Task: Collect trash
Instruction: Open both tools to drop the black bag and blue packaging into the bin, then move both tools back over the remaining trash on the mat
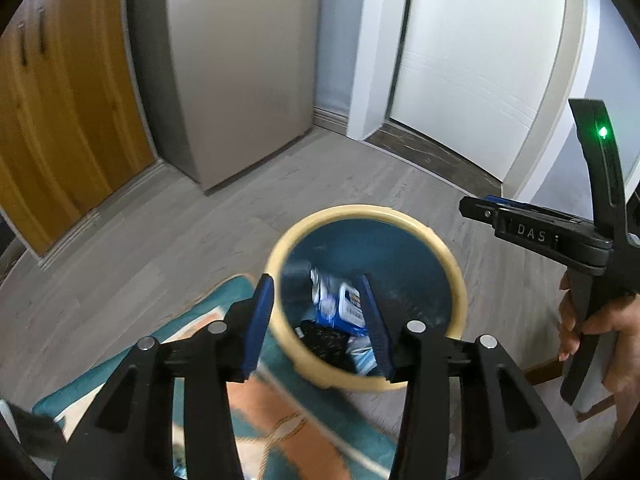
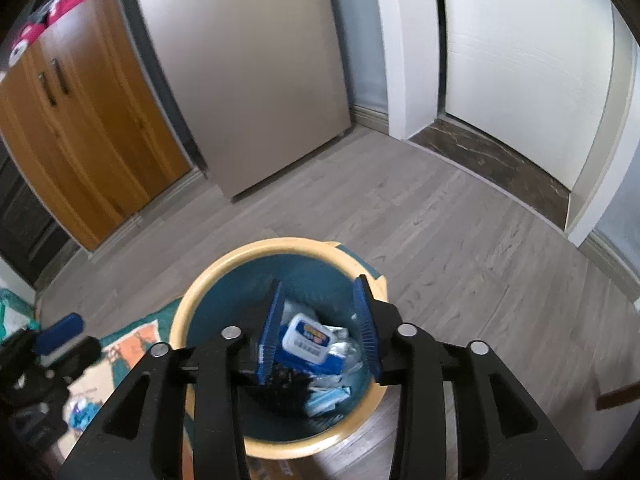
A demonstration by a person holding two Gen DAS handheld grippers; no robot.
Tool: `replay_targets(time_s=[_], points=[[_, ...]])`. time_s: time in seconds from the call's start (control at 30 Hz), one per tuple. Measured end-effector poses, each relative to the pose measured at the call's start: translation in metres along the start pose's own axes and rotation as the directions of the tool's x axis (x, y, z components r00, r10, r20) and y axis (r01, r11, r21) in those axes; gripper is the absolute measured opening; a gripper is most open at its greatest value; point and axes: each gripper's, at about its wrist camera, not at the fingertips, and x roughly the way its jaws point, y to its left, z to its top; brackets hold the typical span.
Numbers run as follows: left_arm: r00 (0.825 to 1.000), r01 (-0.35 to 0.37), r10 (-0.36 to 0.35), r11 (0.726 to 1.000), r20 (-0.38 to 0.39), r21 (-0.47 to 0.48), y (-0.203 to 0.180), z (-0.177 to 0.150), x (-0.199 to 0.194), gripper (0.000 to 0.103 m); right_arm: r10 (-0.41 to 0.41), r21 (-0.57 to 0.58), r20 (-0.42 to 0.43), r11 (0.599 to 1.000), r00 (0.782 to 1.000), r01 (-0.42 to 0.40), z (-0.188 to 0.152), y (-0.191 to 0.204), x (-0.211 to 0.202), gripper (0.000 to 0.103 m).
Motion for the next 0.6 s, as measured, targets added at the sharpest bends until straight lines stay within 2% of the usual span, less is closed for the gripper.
replay_targets(time_s=[0.13, 0.17, 0.2, 0.23, 0.27, 0.37, 0.53, 0.6], points=[[0.999, -0.027, 0.028, 0.999, 0.025, -0.024, 0.021, -0.014, -0.037, 0.058, 0.026, -0.036, 0.019, 0.999, 0.999, -0.026, -0.007, 0.021, -0.019, 0.063], [0.999, -0.036, 0.037, 0.999, 0.030, -0.032, 0.027, -0.018, -0.048, 0.065, 0.048, -0.033, 0.027, 0.998, 0.998, -0.048, -0.008, 0.026, -0.027, 0.072], [0.998, -0.054, 0.055, 0.998, 0.039, -0.040, 0.035, -0.024, -0.061, 0.073, 0.064, -0.031, 0.034, 0.998, 0.997, -0.063, -0.010, 0.029, -0.032, 0.076], [0.996, -0.073, 0.075, 0.996, 0.047, -0.046, 0.042, -0.029, -0.071, 0.077, 0.083, -0.033, 0.044, 0.996, 0.996, -0.081, -0.012, 0.035, -0.040, 0.081], [0.994, -0.088, 0.091, 0.995, 0.055, -0.053, 0.048, -0.033, -0.081, 0.081, 0.093, -0.038, 0.048, 0.995, 0.994, -0.092, -0.014, 0.040, -0.046, 0.083], [0.989, -0.130, 0.135, 0.988, 0.064, -0.087, 0.069, -0.050, -0.109, 0.086, 0.121, -0.061, 0.056, 0.991, 0.991, -0.118, -0.021, 0.057, -0.061, 0.091], [0.975, -0.197, 0.209, 0.970, 0.073, -0.139, 0.097, -0.080, -0.150, 0.092, 0.184, -0.127, 0.043, 0.976, 0.982, -0.177, -0.038, 0.092, -0.079, 0.095], [0.971, -0.209, 0.225, 0.963, 0.080, -0.170, 0.107, -0.095, -0.166, 0.096, 0.186, -0.181, 0.029, 0.967, 0.982, -0.177, -0.047, 0.109, -0.082, 0.096]])
